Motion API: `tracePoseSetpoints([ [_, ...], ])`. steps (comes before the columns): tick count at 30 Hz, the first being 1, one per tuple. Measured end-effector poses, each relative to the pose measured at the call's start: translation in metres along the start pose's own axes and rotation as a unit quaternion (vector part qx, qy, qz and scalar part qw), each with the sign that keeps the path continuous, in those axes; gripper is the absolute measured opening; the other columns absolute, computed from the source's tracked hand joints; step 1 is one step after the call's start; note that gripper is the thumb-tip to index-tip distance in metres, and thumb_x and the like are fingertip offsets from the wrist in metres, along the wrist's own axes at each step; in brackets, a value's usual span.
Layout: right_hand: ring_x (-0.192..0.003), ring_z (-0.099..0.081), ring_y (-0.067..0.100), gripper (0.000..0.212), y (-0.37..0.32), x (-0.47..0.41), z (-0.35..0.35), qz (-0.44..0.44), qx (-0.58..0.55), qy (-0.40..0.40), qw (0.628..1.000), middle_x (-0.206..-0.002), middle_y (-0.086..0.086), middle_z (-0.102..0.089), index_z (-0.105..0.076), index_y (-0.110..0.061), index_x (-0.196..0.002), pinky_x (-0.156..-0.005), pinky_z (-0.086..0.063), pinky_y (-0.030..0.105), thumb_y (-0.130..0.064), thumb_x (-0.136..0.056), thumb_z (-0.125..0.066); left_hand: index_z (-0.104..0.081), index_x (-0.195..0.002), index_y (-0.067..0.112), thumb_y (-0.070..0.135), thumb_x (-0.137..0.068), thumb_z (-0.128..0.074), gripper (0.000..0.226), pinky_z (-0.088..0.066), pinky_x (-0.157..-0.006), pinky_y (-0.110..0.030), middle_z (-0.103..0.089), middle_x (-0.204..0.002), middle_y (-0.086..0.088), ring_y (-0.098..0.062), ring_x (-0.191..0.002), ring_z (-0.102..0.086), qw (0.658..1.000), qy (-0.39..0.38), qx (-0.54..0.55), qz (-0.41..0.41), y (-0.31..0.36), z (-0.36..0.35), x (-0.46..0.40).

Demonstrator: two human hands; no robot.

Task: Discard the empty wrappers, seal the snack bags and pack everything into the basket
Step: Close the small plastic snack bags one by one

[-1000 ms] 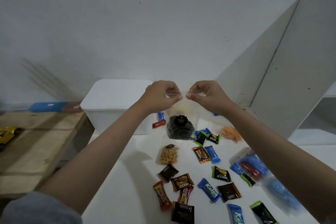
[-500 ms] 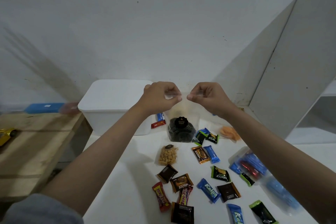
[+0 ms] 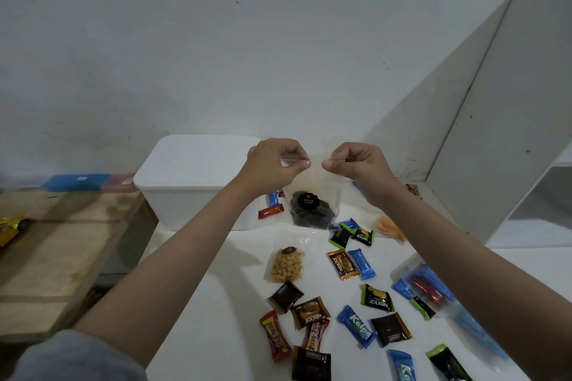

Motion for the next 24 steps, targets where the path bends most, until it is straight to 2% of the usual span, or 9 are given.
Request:
tracePoseSetpoints([
  [3, -0.057, -0.058, 0.005, 0.023, -0.004, 0.000, -0.002, 0.011, 0.002, -0.002, 1.000, -0.056, -0.008, -0.060, -0.056, -0.004, -0.062, -0.061, -0.048, 0.017, 0.008, -0.074, -0.071, -0.069, -0.076, 0.032, 0.041, -0.075, -0.070, 0.009, -0.046, -0.098, -0.044, -0.070, -0.081, 0.021, 0.000, -0.090, -0.065, 1.000, 0.006, 0.020, 0.013, -0.006, 0.002, 0.001],
  [6, -0.062, -0.062, 0.008, 0.012, -0.004, 0.001, -0.002, 0.010, 0.015, -0.011, 1.000, -0.061, -0.006, -0.067, -0.065, -0.004, -0.068, -0.065, -0.051, 0.019, -0.001, -0.075, -0.074, -0.068, -0.085, 0.020, 0.029, -0.075, -0.079, 0.017, -0.051, -0.082, -0.023, -0.069, -0.085, 0.010, -0.006, -0.088, -0.065, 0.996, 0.036, 0.065, 0.056, -0.021, 0.012, 0.001],
  [7, -0.062, -0.062, 0.009, 0.009, -0.003, 0.001, -0.002, 0.004, 0.016, -0.015, 1.000, -0.062, -0.006, -0.068, -0.067, -0.004, -0.069, -0.065, -0.052, 0.020, -0.004, -0.074, -0.075, -0.067, -0.086, 0.019, 0.025, -0.074, -0.079, 0.017, -0.050, -0.078, -0.020, -0.068, -0.085, 0.006, -0.009, -0.085, -0.065, 0.994, 0.043, 0.076, 0.066, -0.027, 0.015, 0.002],
  [11, -0.072, -0.064, 0.013, 0.010, 0.010, 0.002, -0.004, -0.043, 0.001, -0.020, 0.999, -0.071, -0.002, -0.071, -0.073, -0.016, -0.066, -0.071, -0.051, 0.028, -0.024, -0.070, -0.075, -0.066, -0.082, 0.022, 0.009, -0.077, -0.076, 0.017, -0.053, -0.076, -0.021, -0.065, -0.082, -0.002, -0.013, -0.080, -0.062, 0.986, 0.045, 0.133, 0.088, -0.043, 0.020, 0.005],
  [15, -0.082, -0.064, 0.015, 0.015, 0.019, 0.003, -0.006, -0.066, 0.001, -0.013, 0.998, -0.084, 0.007, -0.070, -0.068, -0.012, -0.067, -0.079, -0.051, 0.032, -0.014, -0.082, -0.069, -0.065, -0.087, 0.018, -0.002, -0.079, -0.071, 0.023, -0.049, -0.067, -0.010, -0.065, -0.079, -0.003, -0.010, -0.076, -0.064, 0.969, 0.060, 0.210, 0.112, -0.053, 0.022, 0.011],
  [19, -0.077, -0.060, 0.016, 0.018, 0.022, 0.006, -0.008, -0.058, 0.003, 0.009, 0.998, -0.075, 0.007, -0.065, -0.064, -0.010, -0.066, -0.079, -0.049, 0.032, -0.012, -0.084, -0.067, -0.059, -0.101, 0.005, -0.009, -0.083, -0.063, 0.023, -0.043, -0.055, -0.005, -0.066, -0.080, -0.008, 0.003, -0.063, -0.066, 0.948, 0.069, 0.277, 0.139, -0.058, 0.023, 0.016],
  [24, -0.075, -0.062, 0.016, 0.018, 0.028, 0.005, -0.013, -0.071, 0.008, 0.002, 0.997, -0.071, 0.004, -0.066, -0.064, -0.012, -0.067, -0.082, -0.049, 0.036, -0.015, -0.084, -0.067, -0.059, -0.103, 0.007, -0.009, -0.083, -0.062, 0.026, -0.045, -0.060, -0.007, -0.067, -0.080, -0.008, 0.002, -0.064, -0.066, 0.949, 0.061, 0.278, 0.134, -0.064, 0.023, 0.015],
])
Point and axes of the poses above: each hand's wrist, its own x-axis away from the middle knuckle, its own z-axis out of the back of the hand, y = z × x, the point moved 10 cm from there along -x, towards the middle knuckle
